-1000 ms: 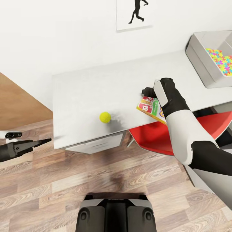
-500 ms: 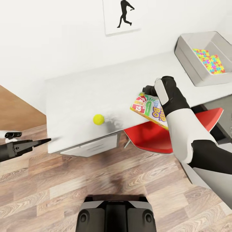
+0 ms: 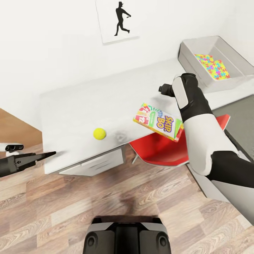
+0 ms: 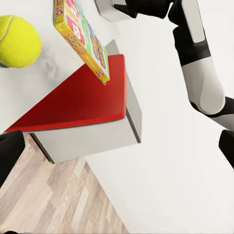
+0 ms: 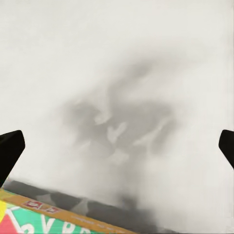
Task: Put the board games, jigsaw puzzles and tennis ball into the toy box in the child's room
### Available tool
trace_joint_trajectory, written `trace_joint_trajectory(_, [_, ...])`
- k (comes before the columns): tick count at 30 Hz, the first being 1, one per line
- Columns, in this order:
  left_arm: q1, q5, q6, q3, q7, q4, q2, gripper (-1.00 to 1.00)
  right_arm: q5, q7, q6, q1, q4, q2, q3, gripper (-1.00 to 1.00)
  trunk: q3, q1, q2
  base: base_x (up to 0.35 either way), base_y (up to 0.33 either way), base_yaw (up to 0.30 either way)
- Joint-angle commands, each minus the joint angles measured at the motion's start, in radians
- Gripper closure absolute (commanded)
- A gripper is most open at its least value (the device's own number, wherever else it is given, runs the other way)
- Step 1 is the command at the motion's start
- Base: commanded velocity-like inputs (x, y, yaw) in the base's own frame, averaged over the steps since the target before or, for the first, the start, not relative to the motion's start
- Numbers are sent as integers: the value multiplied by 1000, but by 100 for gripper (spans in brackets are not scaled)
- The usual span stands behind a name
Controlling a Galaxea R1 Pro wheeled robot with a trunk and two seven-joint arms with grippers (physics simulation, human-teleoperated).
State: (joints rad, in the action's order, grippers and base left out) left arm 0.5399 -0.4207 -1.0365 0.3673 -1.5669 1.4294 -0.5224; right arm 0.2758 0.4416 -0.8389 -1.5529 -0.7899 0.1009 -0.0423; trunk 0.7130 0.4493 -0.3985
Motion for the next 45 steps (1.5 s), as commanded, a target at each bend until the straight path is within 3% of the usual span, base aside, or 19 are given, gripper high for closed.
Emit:
trace_joint_trajectory(1, [0, 0, -11, 0, -4, 0, -1, -100, 11, 10, -2, -1, -5, 0, -2, -100, 0, 1, -1, 0, 0, -148])
trace_joint_trajectory(10, [0, 0, -11, 3, -4, 0, -1, -100, 9, 15, -67, 3, -25, -9, -1, -100, -13, 1, -1, 0, 0, -147])
trace_joint_trajectory(15, [0, 0, -11, 6, -4, 0, -2, -100, 12, 12, -104, 8, -26, -32, -1, -100, -18, 1, -1, 0, 0, -103])
trace_joint_trajectory(32, [0, 1, -11, 7, -4, 0, -2, -100, 13, 11, -131, 38, -3, -50, 0, -100, -19, 1, -1, 0, 0, -9])
trace_joint_trajectory(39, [0, 0, -11, 7, -4, 0, -2, -100, 15, 6, -160, 42, 5, -91, 0, -100, -19, 1, -1, 0, 0, 0])
trace_joint_trajectory(45, [0, 0, -11, 7, -4, 0, -2, -100, 16, 3, -187, 43, 23, -105, 0, -100, -19, 1, -1, 0, 0, 0])
